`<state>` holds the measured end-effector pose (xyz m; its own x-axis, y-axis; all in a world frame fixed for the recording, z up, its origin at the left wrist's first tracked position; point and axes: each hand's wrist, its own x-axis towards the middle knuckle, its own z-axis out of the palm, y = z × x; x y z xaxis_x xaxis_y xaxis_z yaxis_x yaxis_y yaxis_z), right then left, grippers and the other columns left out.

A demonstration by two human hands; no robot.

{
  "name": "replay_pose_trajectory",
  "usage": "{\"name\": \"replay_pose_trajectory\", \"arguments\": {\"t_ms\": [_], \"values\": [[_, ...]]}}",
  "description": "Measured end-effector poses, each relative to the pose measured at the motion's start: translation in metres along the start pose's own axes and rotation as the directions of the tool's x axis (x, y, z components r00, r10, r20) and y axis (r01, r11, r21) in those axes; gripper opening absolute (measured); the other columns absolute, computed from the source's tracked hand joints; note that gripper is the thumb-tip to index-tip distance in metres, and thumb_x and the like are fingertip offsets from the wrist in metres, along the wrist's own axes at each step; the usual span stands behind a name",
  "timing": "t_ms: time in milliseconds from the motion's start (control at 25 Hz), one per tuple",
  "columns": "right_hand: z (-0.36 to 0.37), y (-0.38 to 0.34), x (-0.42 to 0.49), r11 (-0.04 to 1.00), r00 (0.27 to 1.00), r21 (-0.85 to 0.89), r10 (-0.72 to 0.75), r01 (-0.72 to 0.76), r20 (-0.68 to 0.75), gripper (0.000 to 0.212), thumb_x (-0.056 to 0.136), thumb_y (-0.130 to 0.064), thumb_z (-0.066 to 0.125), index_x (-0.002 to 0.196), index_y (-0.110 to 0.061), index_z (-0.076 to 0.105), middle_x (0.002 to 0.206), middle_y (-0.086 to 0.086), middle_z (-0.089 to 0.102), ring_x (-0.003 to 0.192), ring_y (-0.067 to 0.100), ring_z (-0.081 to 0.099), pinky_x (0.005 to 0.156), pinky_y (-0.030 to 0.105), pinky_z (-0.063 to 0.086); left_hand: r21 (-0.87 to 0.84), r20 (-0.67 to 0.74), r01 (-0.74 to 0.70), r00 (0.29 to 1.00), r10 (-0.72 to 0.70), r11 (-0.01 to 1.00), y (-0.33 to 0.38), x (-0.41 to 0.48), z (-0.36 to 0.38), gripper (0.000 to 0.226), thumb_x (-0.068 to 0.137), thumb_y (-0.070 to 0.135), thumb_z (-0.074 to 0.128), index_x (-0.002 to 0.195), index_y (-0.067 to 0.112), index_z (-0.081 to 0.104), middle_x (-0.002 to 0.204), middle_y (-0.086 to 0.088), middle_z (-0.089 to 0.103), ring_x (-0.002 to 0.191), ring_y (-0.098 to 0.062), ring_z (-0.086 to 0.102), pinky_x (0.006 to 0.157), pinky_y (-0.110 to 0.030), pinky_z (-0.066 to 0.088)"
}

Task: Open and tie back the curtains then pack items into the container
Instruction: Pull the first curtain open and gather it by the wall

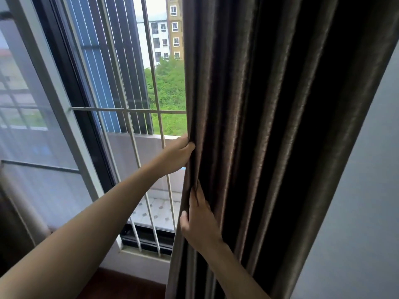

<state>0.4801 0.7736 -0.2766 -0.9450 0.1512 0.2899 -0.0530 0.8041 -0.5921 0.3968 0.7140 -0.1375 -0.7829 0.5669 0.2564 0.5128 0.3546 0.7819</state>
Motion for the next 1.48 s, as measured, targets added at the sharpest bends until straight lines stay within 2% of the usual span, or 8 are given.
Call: {"name": "replay_pose_trajectory", "arguments": {"t_ms": [280,520,640,760,920,1200,1360,1480], "values": [[-0.007,0.028,-0.023,0.999,0.997,0.003,0.033,-0.033,-0.074,0.069,0.09,-0.018,0.044,0.15,-0.015,0.011,0.16,-0.006,-0.002,0.136,0.021,0.031,0.104,0.029,0.037,-0.199,0.204,0.031,0.979,0.011,0.98,0.027,-0.004,0.037,0.018,0.084,0.023,0.042,0.098,0.017,0.05,0.084,-0.009,0.049,0.078,-0.02,0.049,0.073,-0.035,0.044],[-0.024,0.061,-0.052,0.99,0.973,-0.087,0.092,-0.112,-0.211,0.044,0.084,-0.023,0.052,0.128,-0.016,0.053,0.15,0.003,0.034,0.122,0.025,0.048,0.098,0.03,0.042,0.245,0.04,-0.236,0.971,0.234,0.94,0.042,-0.007,0.079,0.019,0.091,0.009,0.042,0.109,0.014,0.042,0.086,-0.009,0.059,0.07,-0.02,0.055,0.054,-0.01,0.039],[-0.04,0.066,-0.059,0.983,0.789,-0.137,0.016,-0.126,-0.614,0.029,0.073,-0.021,0.066,0.102,-0.018,0.068,0.13,0.013,0.051,0.113,0.026,0.05,0.095,0.033,0.04,0.215,-0.007,-0.221,0.974,0.228,0.951,0.042,-0.006,0.076,0.023,0.09,0.005,0.039,0.112,0.013,0.042,0.077,-0.006,0.053,0.062,-0.013,0.047,0.05,-0.008,0.036],[-0.063,0.064,-0.056,0.976,0.684,-0.106,0.054,-0.19,-0.727,0.047,0.074,-0.02,0.069,0.12,-0.018,0.059,0.146,0.024,0.03,0.131,0.035,0.033,0.105,0.043,0.034,0.199,0.01,-0.252,0.967,0.255,0.947,0.038,-0.01,0.074,0.022,0.09,0.005,0.039,0.11,0.014,0.042,0.083,-0.01,0.056,0.068,-0.022,0.05,0.058,-0.027,0.039],[-0.08,0.075,-0.041,0.963,0.82,-0.147,0.105,-0.224,-0.562,0.05,0.085,-0.022,0.06,0.133,-0.015,0.05,0.156,0.015,0.015,0.132,0.032,0.031,0.107,0.037,0.032,0.118,0.036,-0.276,0.961,0.273,0.954,0.028,-0.007,0.074,0.026,0.09,0.01,0.038,0.115,0.012,0.042,0.093,-0.01,0.06,0.086,-0.03,0.057,0.072,-0.037,0.045],[-0.058,0.081,-0.056,0.98,0.913,-0.143,0.072,-0.14,-0.403,0.05,0.092,-0.022,0.052,0.14,-0.01,0.043,0.15,0.004,0.035,0.129,0.02,0.046,0.11,0.037,0.035,0.093,0.098,-0.248,0.966,0.238,0.964,0.021,0.01,0.078,0.053,0.092,0.011,0.033,0.143,0.01,0.021,0.117,-0.016,0.056,0.092,-0.026,0.055,0.075,-0.03,0.04],[-0.038,0.096,-0.066,0.977,0.959,-0.14,0.119,-0.159,-0.257,0.054,0.093,-0.027,0.048,0.144,-0.016,0.035,0.156,-0.003,0.022,0.127,0.014,0.048,0.11,0.034,0.035,0.043,0.109,-0.259,0.961,0.253,0.965,0.024,0.011,0.087,0.046,0.093,0.009,0.033,0.138,0.006,0.026,0.083,-0.006,0.055,0.066,-0.015,0.048,0.057,-0.027,0.039],[-0.033,0.103,-0.068,0.98,0.966,-0.139,0.108,-0.144,-0.236,0.056,0.092,-0.028,0.049,0.144,-0.018,0.033,0.156,-0.005,0.021,0.126,0.012,0.049,0.11,0.033,0.036,0.016,0.097,-0.267,0.96,0.264,0.964,0.026,0.013,0.091,0.046,0.091,0.008,0.032,0.137,0.009,0.026,0.088,-0.016,0.058,0.069,-0.02,0.049,0.06,-0.029,0.039]]}}
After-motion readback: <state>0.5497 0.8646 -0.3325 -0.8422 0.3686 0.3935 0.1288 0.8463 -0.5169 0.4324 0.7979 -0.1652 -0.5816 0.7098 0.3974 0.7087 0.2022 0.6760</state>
